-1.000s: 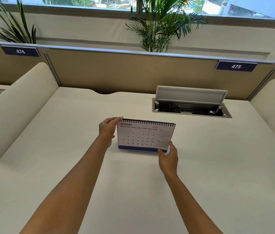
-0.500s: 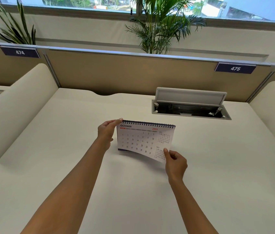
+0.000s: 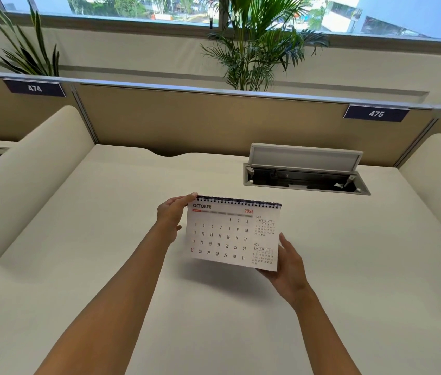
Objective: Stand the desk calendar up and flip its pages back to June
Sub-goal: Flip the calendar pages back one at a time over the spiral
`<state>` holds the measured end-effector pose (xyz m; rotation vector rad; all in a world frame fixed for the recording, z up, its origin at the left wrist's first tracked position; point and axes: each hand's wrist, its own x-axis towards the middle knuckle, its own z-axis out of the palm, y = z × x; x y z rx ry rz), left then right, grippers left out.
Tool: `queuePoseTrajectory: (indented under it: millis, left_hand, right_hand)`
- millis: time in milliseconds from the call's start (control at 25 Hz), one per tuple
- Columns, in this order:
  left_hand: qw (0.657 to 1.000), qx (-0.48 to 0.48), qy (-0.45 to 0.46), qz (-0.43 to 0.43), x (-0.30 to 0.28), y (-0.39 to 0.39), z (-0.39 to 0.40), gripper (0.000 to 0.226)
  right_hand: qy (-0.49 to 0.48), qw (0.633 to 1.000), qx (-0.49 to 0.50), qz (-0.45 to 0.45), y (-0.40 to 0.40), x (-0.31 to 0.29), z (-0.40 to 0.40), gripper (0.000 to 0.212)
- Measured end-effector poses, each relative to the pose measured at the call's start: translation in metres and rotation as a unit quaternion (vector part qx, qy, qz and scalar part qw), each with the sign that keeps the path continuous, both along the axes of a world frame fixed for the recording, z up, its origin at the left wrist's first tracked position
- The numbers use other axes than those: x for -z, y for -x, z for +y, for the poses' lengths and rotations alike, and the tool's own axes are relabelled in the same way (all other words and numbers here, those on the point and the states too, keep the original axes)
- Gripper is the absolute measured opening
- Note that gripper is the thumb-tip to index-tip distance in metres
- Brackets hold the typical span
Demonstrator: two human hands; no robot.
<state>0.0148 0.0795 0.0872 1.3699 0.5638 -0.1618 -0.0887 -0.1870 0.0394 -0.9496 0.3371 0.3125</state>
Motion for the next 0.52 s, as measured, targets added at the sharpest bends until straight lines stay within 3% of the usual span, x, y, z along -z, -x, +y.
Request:
queuePoseTrajectory:
  millis: [120, 520]
  left_hand:
    - [1.0, 0.015, 0.021, -0.013, -0.005, -0.002, 0.001, 0.042]
    - [0.993, 0.048, 0.102, -0.033, -0.014, 0.003, 0.004, 0.051]
  right_hand:
    - [-0.09, 0.995, -0.03, 0.01, 0.001, -0.008, -0.008, 0.076]
    - [-0.241, 0.964, -0.044, -0.1, -0.02, -0.052, -0.005, 0.092]
